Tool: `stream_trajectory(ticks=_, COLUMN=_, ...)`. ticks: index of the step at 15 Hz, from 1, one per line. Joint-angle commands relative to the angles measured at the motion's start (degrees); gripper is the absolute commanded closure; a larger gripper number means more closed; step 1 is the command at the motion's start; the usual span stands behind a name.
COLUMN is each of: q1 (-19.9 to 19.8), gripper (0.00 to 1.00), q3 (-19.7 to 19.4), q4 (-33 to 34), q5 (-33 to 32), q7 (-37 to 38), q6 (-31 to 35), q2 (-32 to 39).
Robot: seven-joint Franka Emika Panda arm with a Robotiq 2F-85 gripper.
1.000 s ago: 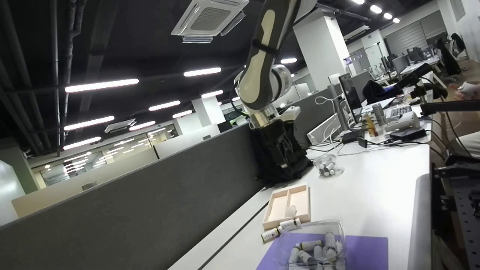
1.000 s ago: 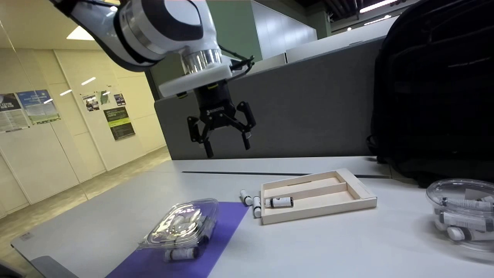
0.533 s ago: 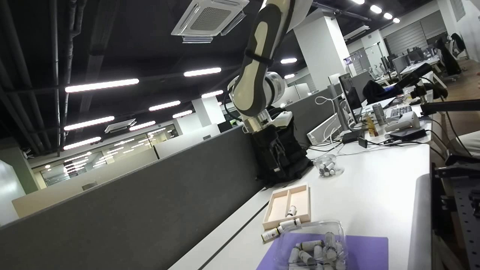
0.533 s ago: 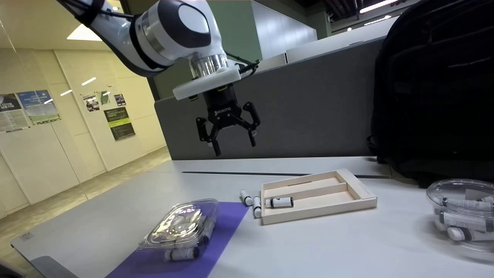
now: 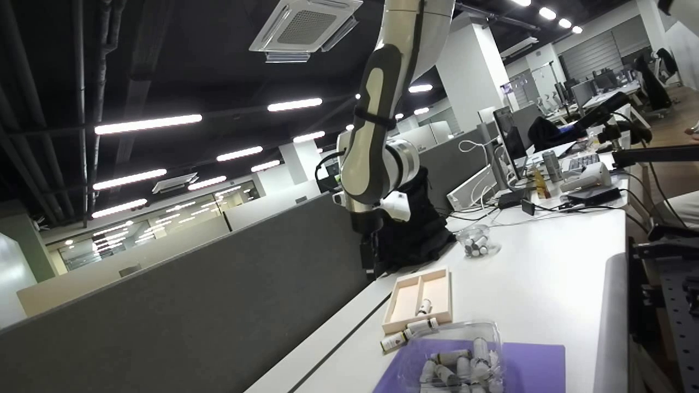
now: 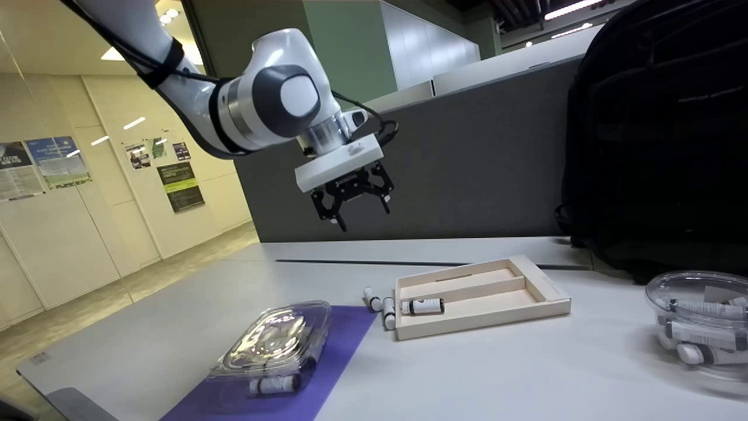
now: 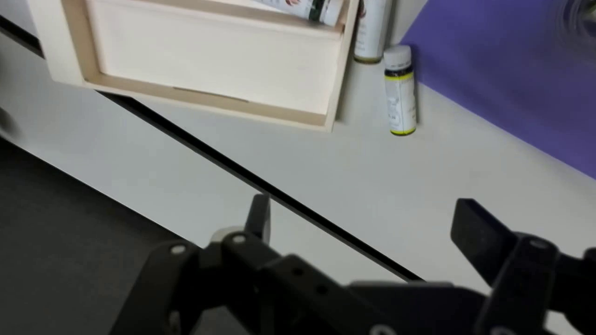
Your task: Take the first bottle on the left and place it in the top compartment of the box
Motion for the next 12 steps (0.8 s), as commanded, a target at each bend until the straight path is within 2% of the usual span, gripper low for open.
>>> stream_trajectory(ticks=1, q1=-8.3, gripper=0.0, q3=10.5, q4=3.9, q5=7.4, q7=-10.3, q6=2.3, q2=6.6)
stream_trajectory(ticks=3, q1=-11.8, gripper=0.0, q3=14.6, q4=5.6, q5=9.7, q7=-14.4, q6=0.7, q2=9.8)
stream_trajectory(ticks=5, q1=-14.1, gripper=0.0, q3=16.7, q4=7.3, q5=10.6, q7=-16.8, q6=-0.9, q2=12.5)
stream_trajectory(ticks=8, q1=-15.2, gripper=0.0, q3=16.7, q4=9.8, q5=10.0, q7=-18.1, q6=-3.3, q2=15.5)
stream_trajectory(ticks=12, q1=-14.4, gripper=0.0, q3=15.2, q4=12.9, q5=9.6, q7=-18.8, q6=-7.5, q2=18.9)
